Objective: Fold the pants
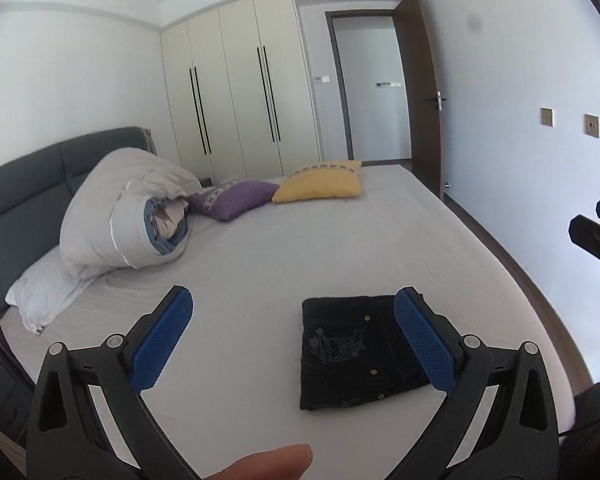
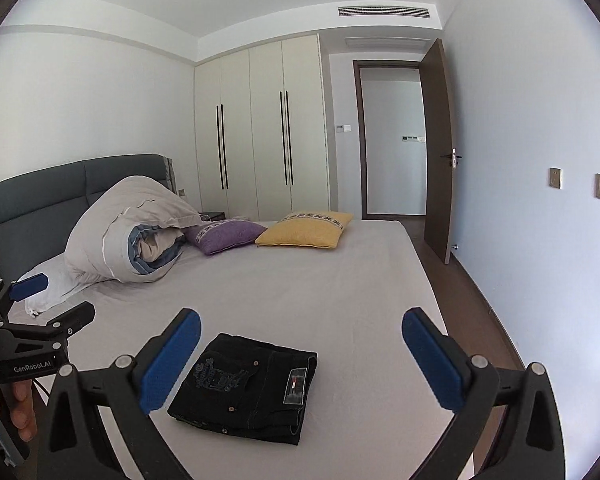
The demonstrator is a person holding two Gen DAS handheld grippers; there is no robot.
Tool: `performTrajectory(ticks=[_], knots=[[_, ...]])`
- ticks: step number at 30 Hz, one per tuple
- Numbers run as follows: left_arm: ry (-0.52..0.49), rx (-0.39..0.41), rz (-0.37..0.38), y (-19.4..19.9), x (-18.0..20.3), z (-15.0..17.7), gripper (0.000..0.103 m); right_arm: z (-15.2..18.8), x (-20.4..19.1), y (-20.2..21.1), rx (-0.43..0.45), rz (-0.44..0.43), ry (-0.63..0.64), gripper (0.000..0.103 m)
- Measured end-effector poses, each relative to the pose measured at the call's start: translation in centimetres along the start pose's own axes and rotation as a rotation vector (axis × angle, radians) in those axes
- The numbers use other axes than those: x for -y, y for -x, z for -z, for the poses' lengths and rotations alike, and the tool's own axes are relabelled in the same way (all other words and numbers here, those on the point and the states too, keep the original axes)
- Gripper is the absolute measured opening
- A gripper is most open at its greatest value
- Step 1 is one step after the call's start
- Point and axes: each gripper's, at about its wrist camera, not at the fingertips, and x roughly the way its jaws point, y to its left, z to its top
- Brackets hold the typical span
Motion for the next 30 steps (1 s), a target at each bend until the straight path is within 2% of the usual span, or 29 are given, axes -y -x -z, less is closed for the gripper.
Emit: performTrajectory(ticks=[4, 7, 10, 14, 20, 30], knots=[[0.042, -0.09, 0.005, 0.8, -0.1, 0.3, 0.103, 0.4, -1.0, 1.6, -0.034, 0.008, 0.02, 0.103], [0.087, -0.14, 0.028, 0.3, 0.1, 1.4, 0.103, 1.4, -1.4, 1.4, -0.101, 0.033, 0.022, 0.103], [0.127, -0.206, 0.051, -2.1, 0.9, 3.6, 0.103, 2.7, -1.0, 0.2, -0.199, 0.021, -0.058, 0.103], [0.123, -0.259, 0.041, -3.6, 1.8, 5.4, 0.103, 4.4, -0.9, -0.6, -0.289, 0.001, -0.143, 0.103], [0.132, -0.301, 0.053, -4.8, 1.9, 6.6, 0.103, 5.4, -1.9, -1.1, -0.318, 0.008, -0.089, 0.103], [0.134, -0.346, 0.06, -6.1, 2.1, 7.7, 0.103, 6.1, -2.0, -1.9, -0.364, 0.023, -0.077, 0.103]])
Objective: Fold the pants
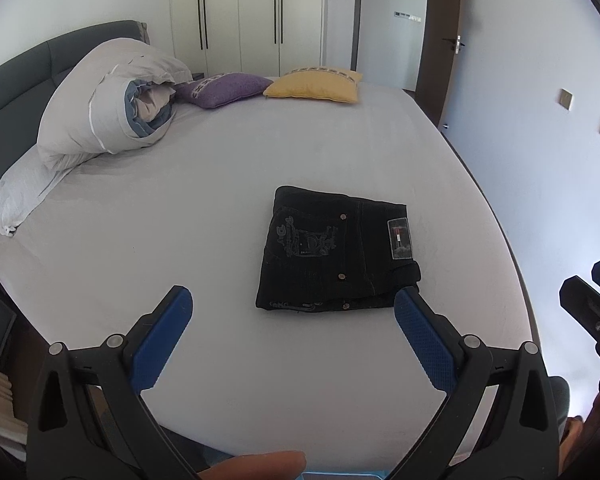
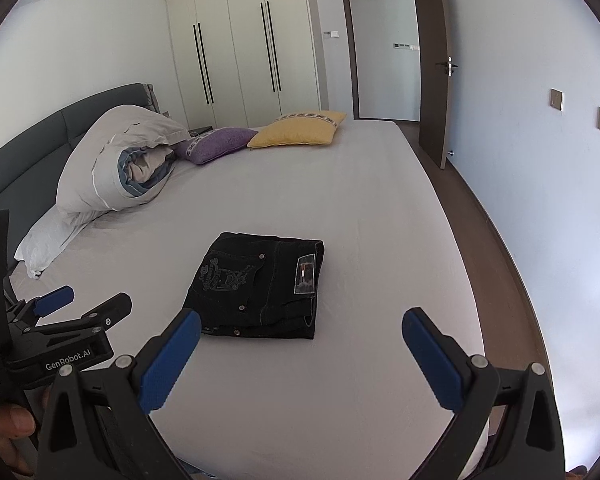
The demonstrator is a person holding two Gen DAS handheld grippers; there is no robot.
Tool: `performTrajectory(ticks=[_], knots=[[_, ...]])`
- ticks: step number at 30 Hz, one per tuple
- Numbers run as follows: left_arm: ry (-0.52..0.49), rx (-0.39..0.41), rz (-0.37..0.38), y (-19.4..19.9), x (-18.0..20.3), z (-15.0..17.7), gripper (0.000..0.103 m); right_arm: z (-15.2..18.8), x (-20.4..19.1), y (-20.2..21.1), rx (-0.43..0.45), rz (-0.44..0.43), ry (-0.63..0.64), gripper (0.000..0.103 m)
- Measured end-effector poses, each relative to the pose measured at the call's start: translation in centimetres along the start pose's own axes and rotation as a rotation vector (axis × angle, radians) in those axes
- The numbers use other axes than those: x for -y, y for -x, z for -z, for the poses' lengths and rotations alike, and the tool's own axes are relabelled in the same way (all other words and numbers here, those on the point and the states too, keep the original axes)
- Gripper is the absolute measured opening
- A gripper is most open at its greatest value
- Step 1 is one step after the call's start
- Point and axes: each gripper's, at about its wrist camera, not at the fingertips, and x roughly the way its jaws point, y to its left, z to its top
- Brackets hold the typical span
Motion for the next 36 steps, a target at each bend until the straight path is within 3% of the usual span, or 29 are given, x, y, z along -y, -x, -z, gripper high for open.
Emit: performTrajectory(ticks=[36], knots=[[0.008, -0.039, -0.013, -2.6, -0.1, 0.7, 0.103, 0.4, -0.7, -1.2, -0.045, 0.004, 0.017, 0.103]])
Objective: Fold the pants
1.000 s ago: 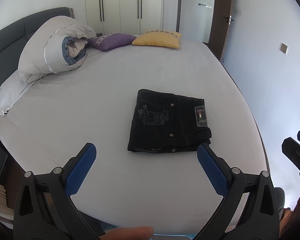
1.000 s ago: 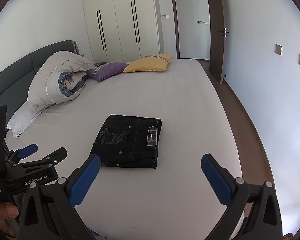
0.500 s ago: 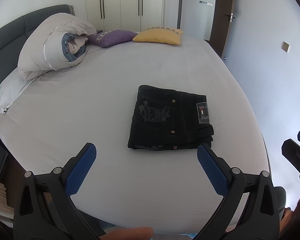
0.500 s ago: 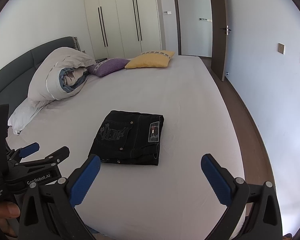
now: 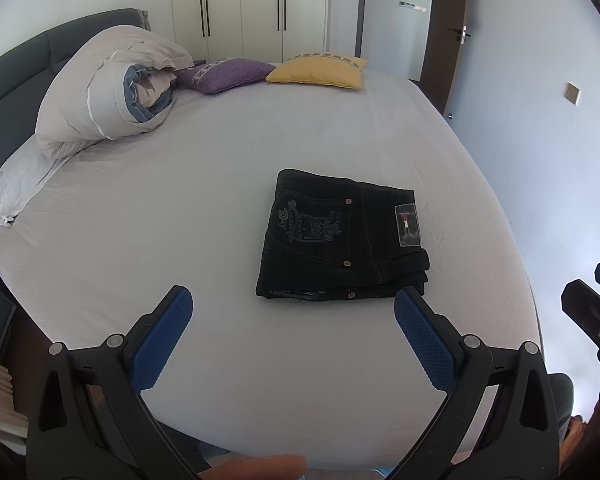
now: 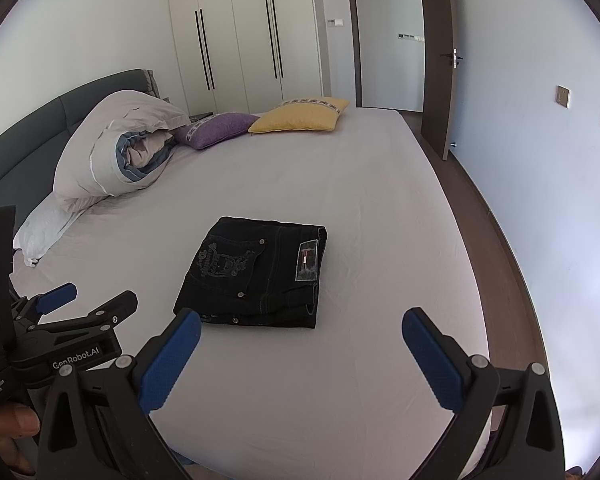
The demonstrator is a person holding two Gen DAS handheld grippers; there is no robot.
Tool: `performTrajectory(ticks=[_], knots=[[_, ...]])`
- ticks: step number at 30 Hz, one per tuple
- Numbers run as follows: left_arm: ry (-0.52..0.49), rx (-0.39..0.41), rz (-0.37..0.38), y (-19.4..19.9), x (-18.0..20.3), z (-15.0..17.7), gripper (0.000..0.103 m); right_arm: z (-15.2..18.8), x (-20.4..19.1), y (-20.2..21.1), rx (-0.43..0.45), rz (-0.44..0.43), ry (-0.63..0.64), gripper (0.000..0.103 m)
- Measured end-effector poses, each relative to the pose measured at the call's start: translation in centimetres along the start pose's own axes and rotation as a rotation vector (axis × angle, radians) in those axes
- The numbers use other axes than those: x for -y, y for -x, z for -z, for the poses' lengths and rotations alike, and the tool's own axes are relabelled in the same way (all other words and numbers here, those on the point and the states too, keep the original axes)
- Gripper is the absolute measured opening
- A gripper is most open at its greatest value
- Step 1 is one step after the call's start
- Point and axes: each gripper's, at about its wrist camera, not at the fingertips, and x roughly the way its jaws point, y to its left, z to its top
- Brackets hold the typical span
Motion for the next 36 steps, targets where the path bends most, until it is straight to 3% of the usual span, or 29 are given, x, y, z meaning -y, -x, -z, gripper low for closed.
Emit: performTrajectory(ticks=[17, 36], knots=[[-0.001, 0.018, -0.023, -0.3, 0.23, 0.11, 0.103, 0.3, 0.08, -0.57, -0.021, 0.07, 0.001, 0.103], [0.008, 0.013, -0.025, -0.42, -0.01, 0.12, 0.103, 0.32, -0.04, -0.72, -0.033, 0.067, 0.004, 0.103]])
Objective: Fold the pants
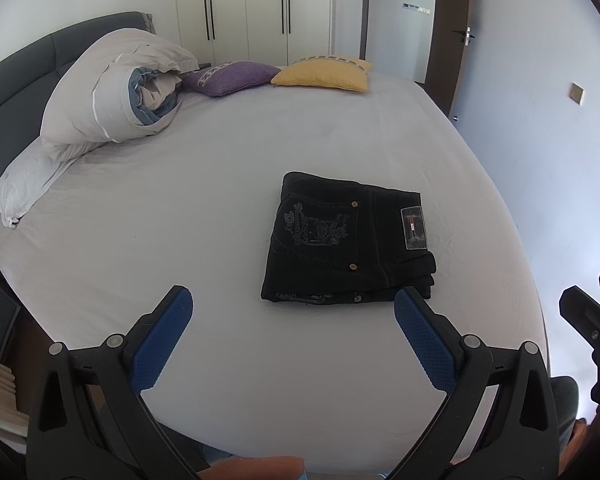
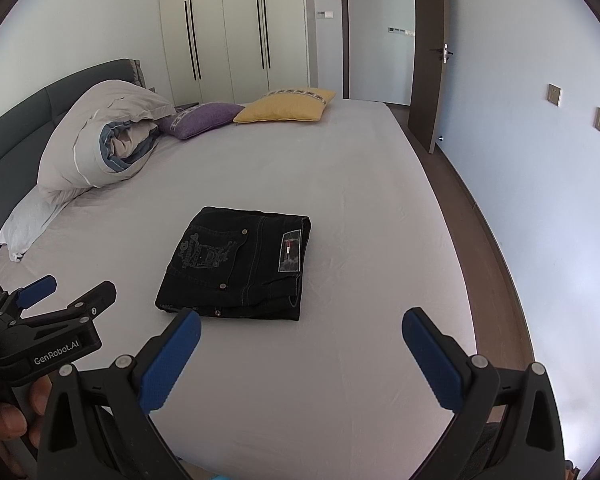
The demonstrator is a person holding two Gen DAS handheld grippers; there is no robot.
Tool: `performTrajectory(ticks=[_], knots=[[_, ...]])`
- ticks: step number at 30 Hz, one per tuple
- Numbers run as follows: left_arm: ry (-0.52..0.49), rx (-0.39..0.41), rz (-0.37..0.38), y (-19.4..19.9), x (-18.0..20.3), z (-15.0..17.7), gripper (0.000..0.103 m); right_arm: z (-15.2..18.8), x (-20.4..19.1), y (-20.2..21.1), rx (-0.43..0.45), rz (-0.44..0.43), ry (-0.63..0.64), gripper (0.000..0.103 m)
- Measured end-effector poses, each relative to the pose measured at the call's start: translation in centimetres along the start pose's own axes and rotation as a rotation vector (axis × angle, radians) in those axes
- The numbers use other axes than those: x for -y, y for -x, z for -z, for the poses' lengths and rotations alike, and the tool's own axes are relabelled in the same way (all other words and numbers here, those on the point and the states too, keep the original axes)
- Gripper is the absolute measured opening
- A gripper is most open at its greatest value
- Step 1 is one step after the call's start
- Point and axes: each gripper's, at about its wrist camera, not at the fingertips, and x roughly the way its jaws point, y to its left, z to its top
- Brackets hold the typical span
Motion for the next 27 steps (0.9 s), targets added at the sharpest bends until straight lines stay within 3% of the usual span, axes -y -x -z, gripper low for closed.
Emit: performTrajectory(ticks=[27], knots=[[0.002, -0.007, 0.002, -0.05, -0.22, 0.38, 0.103, 0.73, -0.39, -0.33, -0.015, -0.006, 0.005, 0.103]])
